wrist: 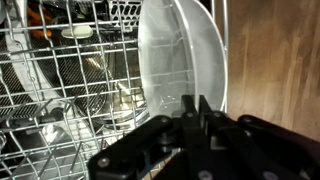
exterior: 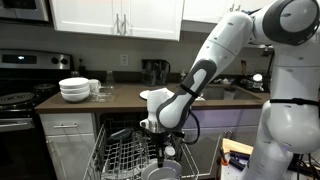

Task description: Take the two plates out of the dishwasher and stack them on the plate on the counter

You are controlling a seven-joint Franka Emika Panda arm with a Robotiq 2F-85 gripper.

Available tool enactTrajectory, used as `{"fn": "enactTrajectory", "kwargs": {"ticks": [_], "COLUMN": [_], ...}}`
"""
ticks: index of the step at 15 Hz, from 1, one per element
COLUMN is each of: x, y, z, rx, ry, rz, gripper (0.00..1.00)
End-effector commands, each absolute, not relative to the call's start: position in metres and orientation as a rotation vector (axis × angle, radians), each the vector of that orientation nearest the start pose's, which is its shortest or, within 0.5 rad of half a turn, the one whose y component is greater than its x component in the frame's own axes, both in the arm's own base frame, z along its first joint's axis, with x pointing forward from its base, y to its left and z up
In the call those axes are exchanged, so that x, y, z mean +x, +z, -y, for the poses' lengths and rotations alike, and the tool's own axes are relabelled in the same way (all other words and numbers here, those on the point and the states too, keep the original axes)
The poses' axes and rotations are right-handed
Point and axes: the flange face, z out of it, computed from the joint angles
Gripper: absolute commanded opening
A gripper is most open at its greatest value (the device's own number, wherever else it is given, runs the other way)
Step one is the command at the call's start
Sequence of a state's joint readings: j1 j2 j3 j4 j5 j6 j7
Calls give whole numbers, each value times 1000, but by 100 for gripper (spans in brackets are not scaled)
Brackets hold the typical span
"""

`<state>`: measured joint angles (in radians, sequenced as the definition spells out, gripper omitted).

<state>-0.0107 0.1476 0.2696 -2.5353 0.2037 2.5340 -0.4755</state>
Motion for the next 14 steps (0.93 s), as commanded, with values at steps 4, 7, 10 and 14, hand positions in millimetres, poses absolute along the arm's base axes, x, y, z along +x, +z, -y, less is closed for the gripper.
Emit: {"fn": "enactTrajectory", "kwargs": {"ticks": [4, 7, 10, 14], "x": [432, 437, 441, 441], "y": [286, 316, 337, 356], "z": [-92, -81, -75, -80], "rx": [-2812, -2894, -2981, -3034], "ry": [173, 125, 49, 9], "rz": [870, 865, 929, 980], "gripper": [2, 2, 2, 2]}}
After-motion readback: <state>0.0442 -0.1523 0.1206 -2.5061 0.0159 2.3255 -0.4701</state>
